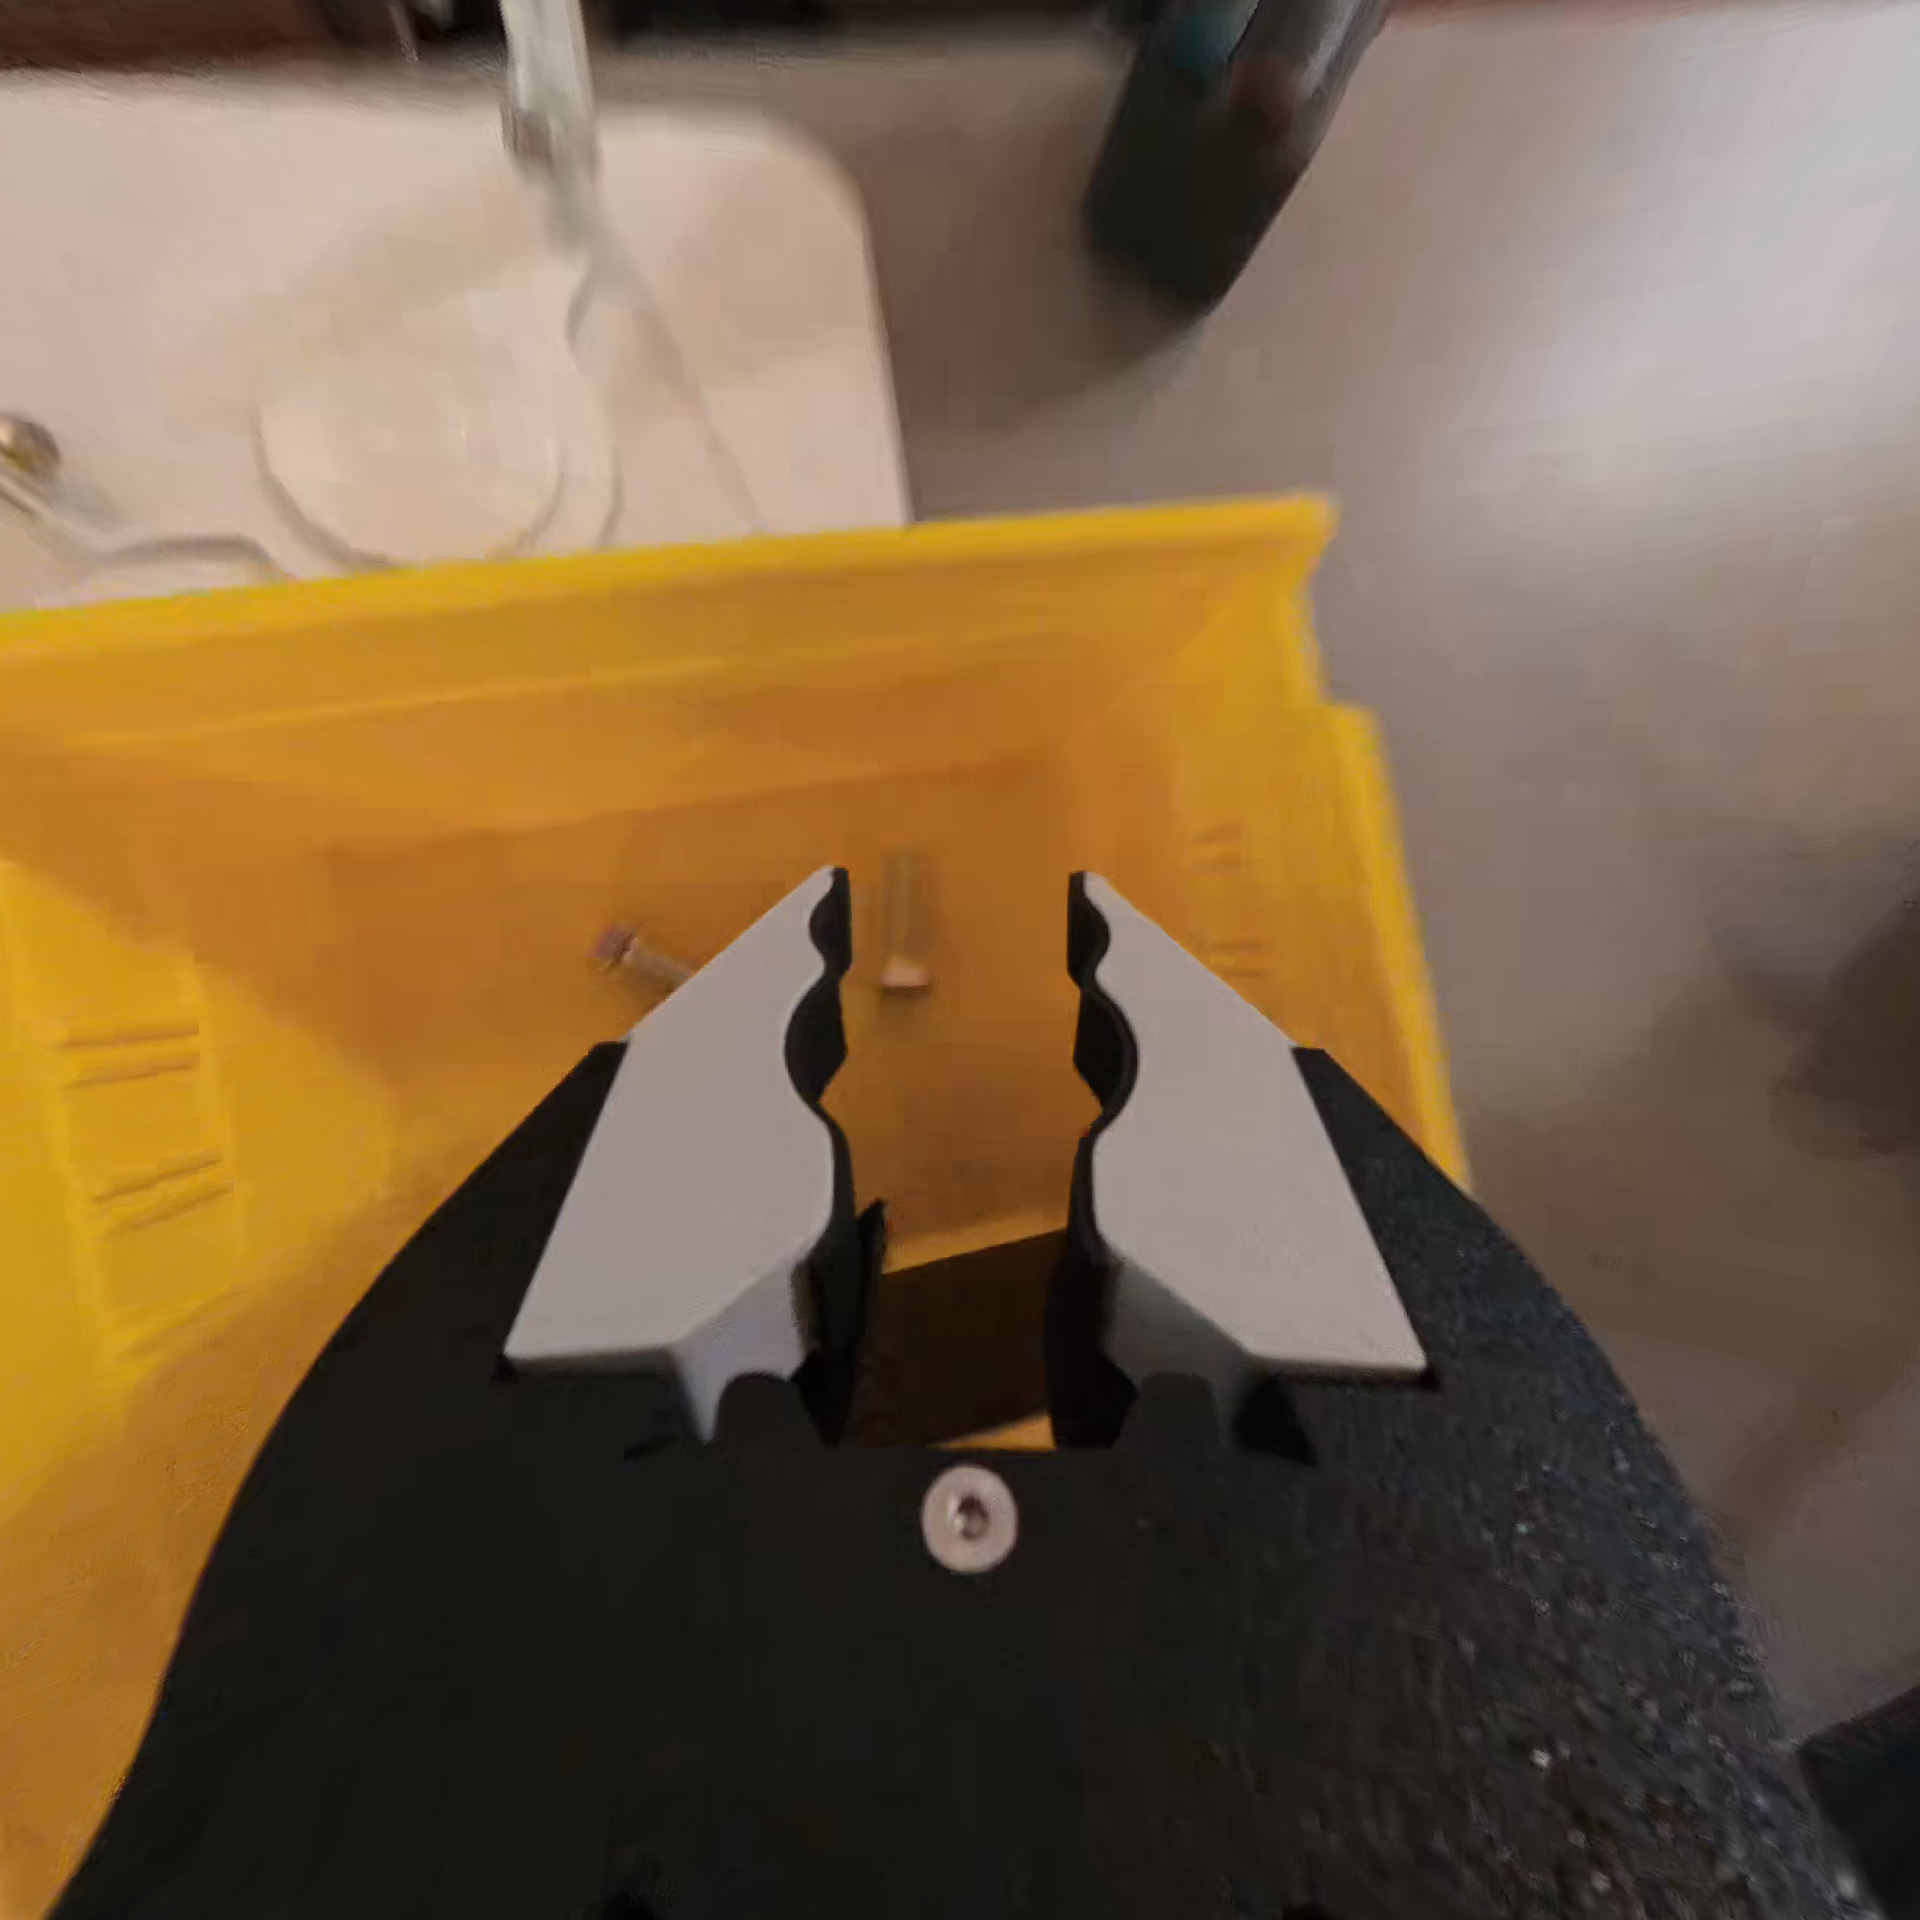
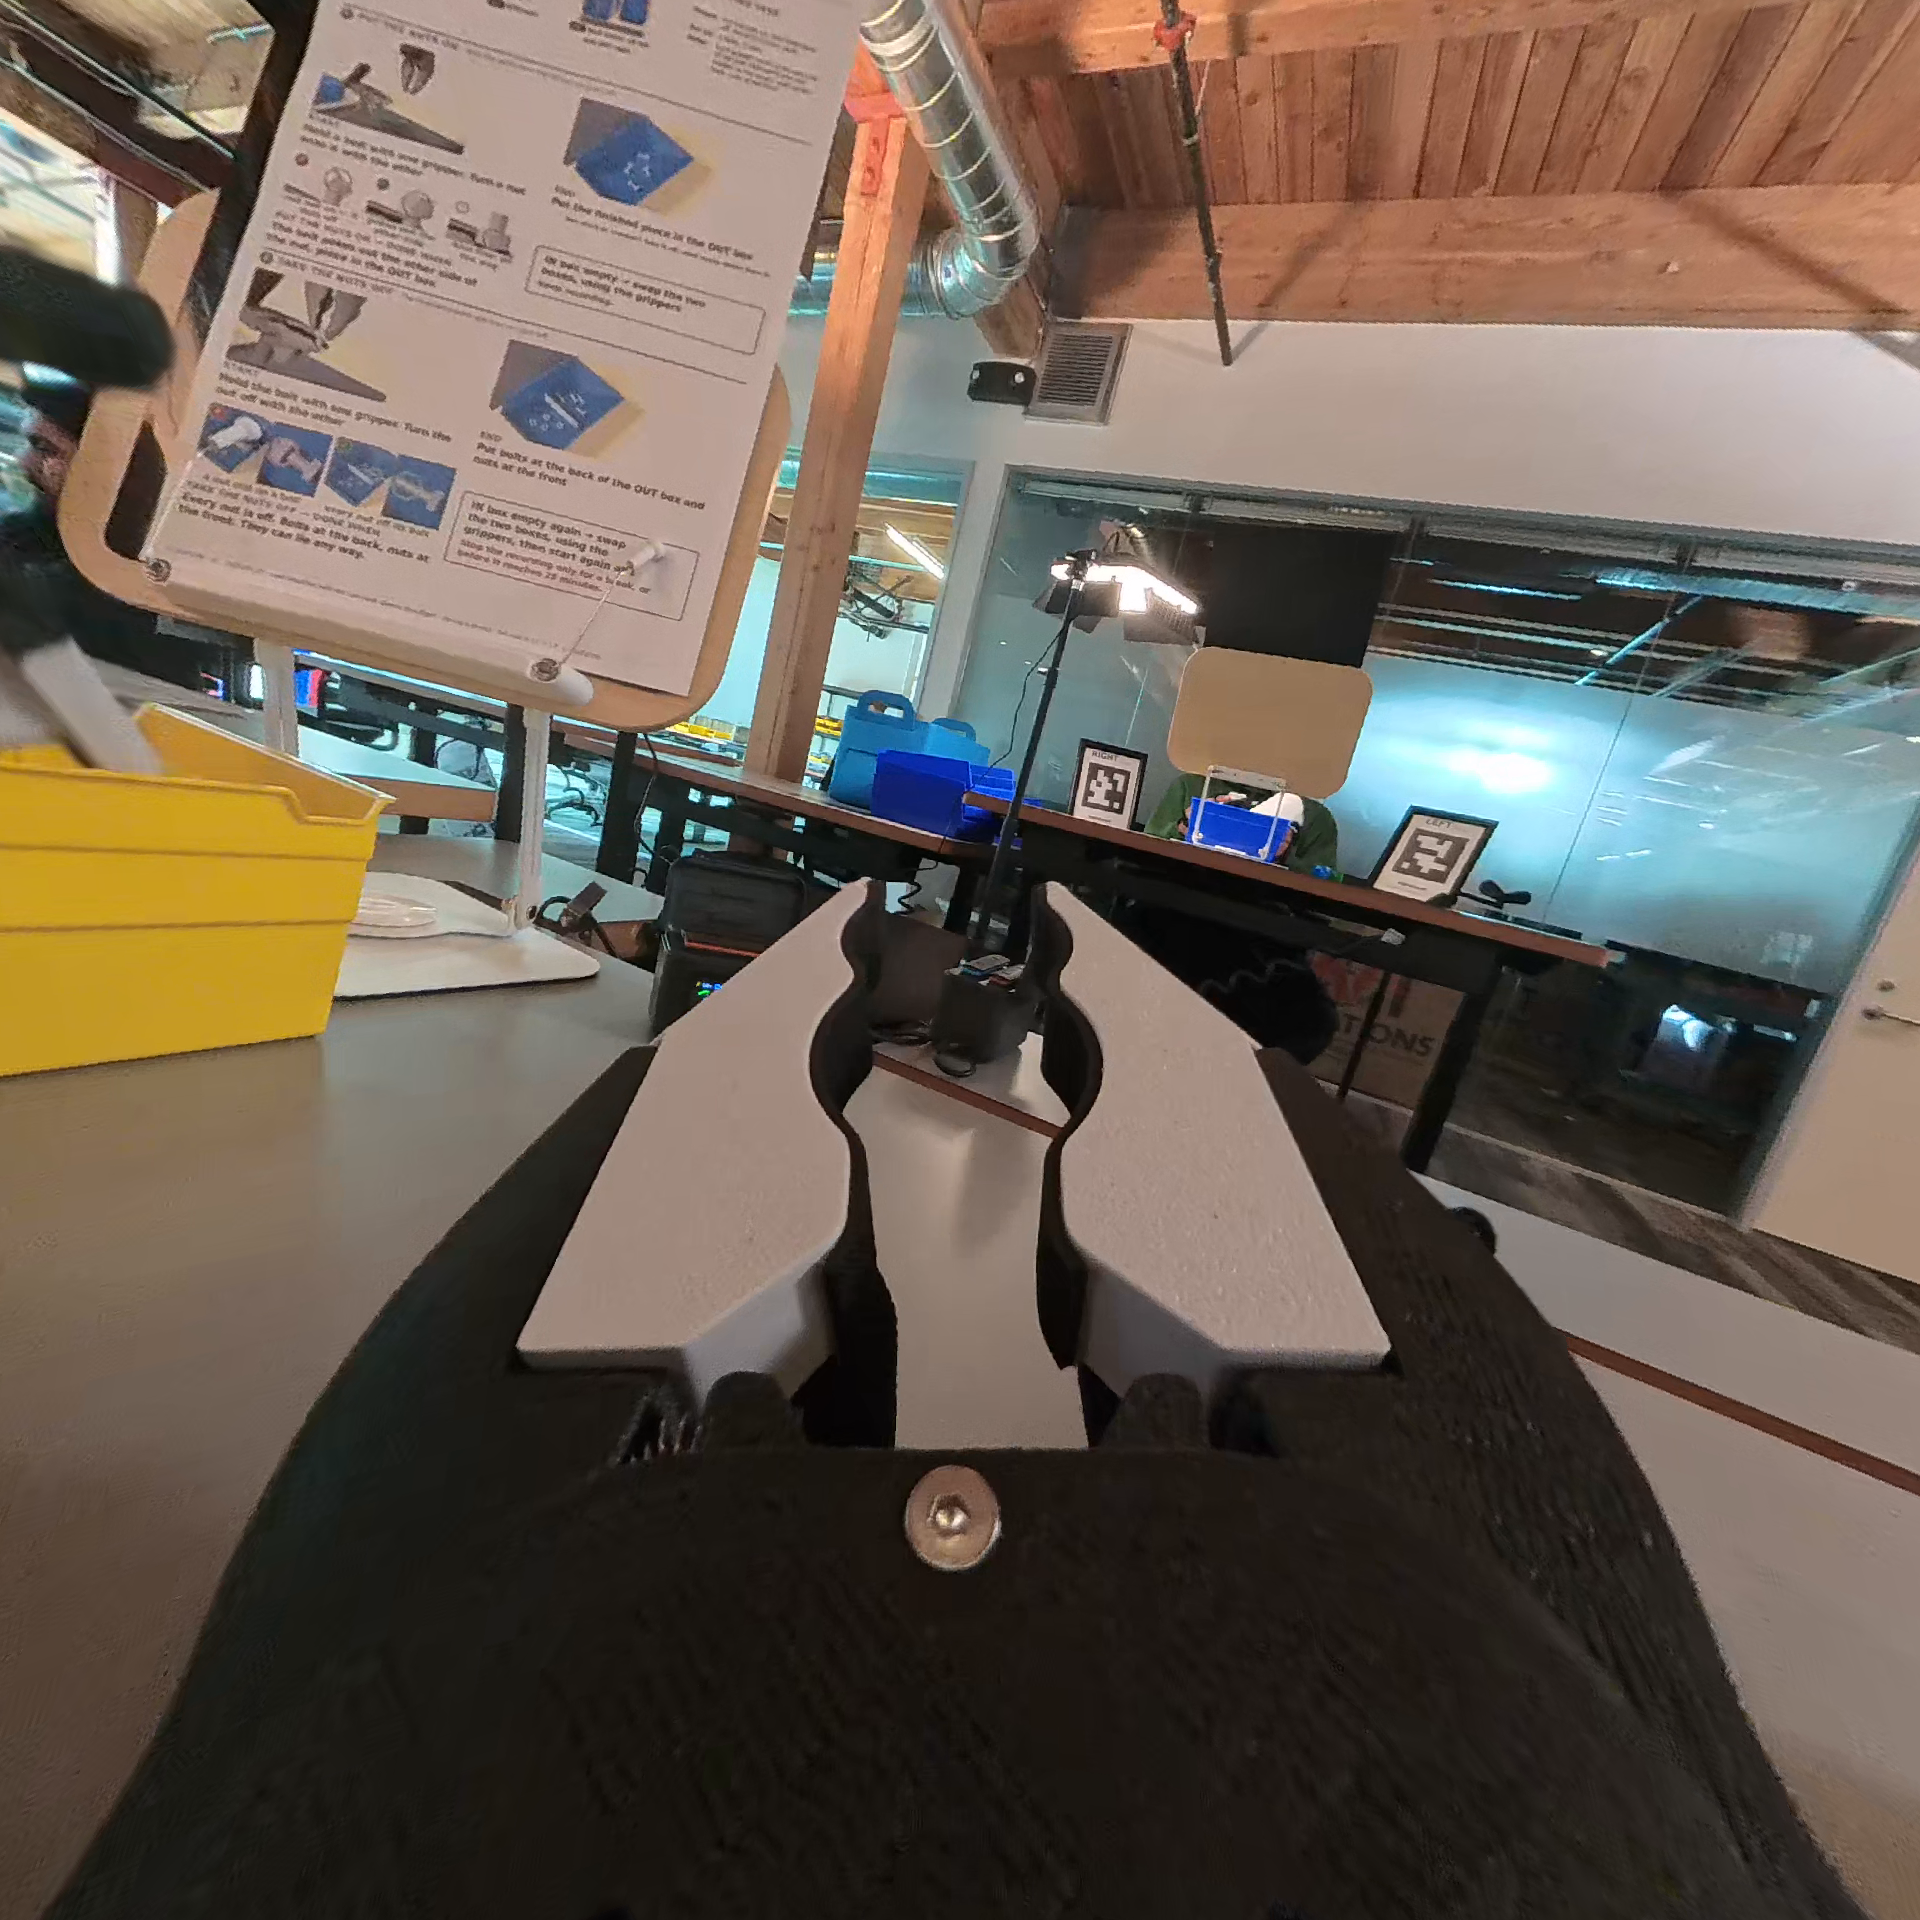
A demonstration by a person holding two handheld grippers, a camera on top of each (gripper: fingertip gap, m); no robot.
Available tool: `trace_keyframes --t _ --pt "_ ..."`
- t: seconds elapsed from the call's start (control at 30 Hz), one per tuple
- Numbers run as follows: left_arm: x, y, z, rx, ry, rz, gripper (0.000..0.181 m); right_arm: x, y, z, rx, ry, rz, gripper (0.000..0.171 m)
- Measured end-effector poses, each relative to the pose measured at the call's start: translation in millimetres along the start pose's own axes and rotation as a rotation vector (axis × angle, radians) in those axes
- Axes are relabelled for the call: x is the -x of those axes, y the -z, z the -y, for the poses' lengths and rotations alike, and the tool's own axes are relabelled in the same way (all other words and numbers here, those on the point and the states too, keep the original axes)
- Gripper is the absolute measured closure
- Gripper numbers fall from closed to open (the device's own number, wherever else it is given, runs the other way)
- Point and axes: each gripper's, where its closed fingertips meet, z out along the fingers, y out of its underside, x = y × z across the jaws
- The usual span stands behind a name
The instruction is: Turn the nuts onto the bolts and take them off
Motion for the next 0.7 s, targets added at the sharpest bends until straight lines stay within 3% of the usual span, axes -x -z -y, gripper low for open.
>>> trace_keyframes --t 0.07,0.23,0.33,0.43,0.5,0.6,0.7 --pt "15.5 -19.2 -15.7 0.131 -0.039 0.08 0.143 -0.6 0.0 -0.4 0.001 -0.006 0.0 0.144" --pt "14.4 -43.7 -39.3 0.309 -0.036 0.069 0.145 -1.4 -0.3 -1.4 0.003 -0.021 0.0 0.145" --pt "17.0 -44.1 -43.2 0.349 -0.067 0.097 0.174 -2.1 -0.1 -0.8 -0.002 -0.031 0.0 0.145" --pt "22.8 -37.9 -45.9 0.385 -0.18 0.146 0.174 -1.5 -0.3 -1.1 0.0 -0.029 0.003 0.144" --pt "28.3 -23.3 -29.3 0.294 -0.205 0.198 0.174 -1.4 -0.2 -1.0 0.0 -0.028 0.002 0.144" --pt "15.8 19.0 19.8 -0.009 -0.216 0.18 0.174 2.3 -0.7 -0.5 -0.001 -0.045 0.011 0.145" --pt "-27.5 64.4 46.4 -0.215 -0.222 0.067 0.174 10.2 -2.1 0.2 0.001 -0.009 0.029 0.146"
